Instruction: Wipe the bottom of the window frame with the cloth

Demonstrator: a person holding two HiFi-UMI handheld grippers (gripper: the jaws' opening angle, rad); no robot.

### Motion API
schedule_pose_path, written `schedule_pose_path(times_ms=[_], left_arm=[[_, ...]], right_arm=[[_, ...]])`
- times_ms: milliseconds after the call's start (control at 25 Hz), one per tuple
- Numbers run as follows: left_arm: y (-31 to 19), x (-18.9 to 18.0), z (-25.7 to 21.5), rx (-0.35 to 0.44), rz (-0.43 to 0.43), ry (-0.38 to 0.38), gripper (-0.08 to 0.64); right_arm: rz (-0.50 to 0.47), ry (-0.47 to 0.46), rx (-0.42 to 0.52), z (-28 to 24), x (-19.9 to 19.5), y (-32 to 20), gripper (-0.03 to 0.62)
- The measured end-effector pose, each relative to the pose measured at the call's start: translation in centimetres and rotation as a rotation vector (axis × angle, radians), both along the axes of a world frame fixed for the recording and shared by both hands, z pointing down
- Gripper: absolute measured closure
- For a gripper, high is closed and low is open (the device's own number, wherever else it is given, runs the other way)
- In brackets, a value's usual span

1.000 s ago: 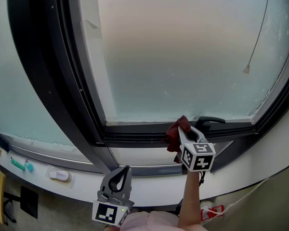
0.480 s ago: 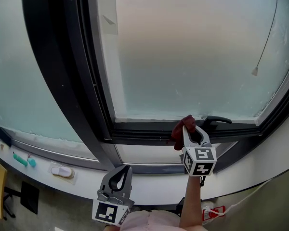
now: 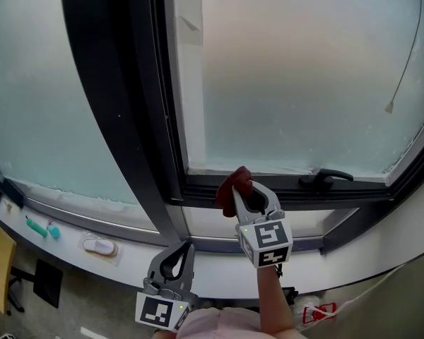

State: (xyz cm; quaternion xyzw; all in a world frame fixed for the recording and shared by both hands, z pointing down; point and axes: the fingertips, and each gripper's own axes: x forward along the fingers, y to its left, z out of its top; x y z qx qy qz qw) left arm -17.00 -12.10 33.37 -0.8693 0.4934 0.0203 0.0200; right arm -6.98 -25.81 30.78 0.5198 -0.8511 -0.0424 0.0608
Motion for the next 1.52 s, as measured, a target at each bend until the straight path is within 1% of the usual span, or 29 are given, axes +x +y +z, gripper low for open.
schedule_pose_path(times_ms=[280, 400, 560, 720, 840, 1080, 1280, 1520], left_arm=[[0.4, -2.4, 0.1, 0.0, -0.028, -0.006, 0.566], [0.4, -3.1, 0.2, -0.004, -0.034, -0.005, 0.566], [0.4, -3.7, 0.2, -0.005, -0.036, -0.002, 0.567], [0.2, -3.9, 0.4, -0.007, -0.036, 0.002, 0.566], [0.1, -4.0, 0.6, -0.013, -0.035, 0.004, 0.566], [-0.1, -3.8, 0.6, -0.014, -0.028, 0.009, 0.566], [-0.1, -3.6, 0.6, -0.013, -0.031, 0.011, 0.567], [-0.1, -3.1, 0.5, -0.013, -0.025, 0.012, 0.566]], right_arm=[[-0.113, 0.016, -0.016, 0.8, -7.1, 0.1, 0.518], [-0.146, 0.025, -0.039, 1.7, -9.2, 0.1, 0.518], [-0.163, 0.045, -0.068, 2.8, -11.0, -0.2, 0.518], [-0.135, 0.065, -0.113, 4.2, -11.1, -1.2, 0.518], [-0.111, 0.063, -0.131, 4.9, -10.7, -1.9, 0.518], [-0.106, 0.086, -0.128, 5.0, -10.7, -2.2, 0.518], [-0.113, 0.08, -0.132, 5.0, -10.4, -2.1, 0.518], [-0.097, 0.075, -0.138, 5.0, -9.3, -2.2, 0.518]])
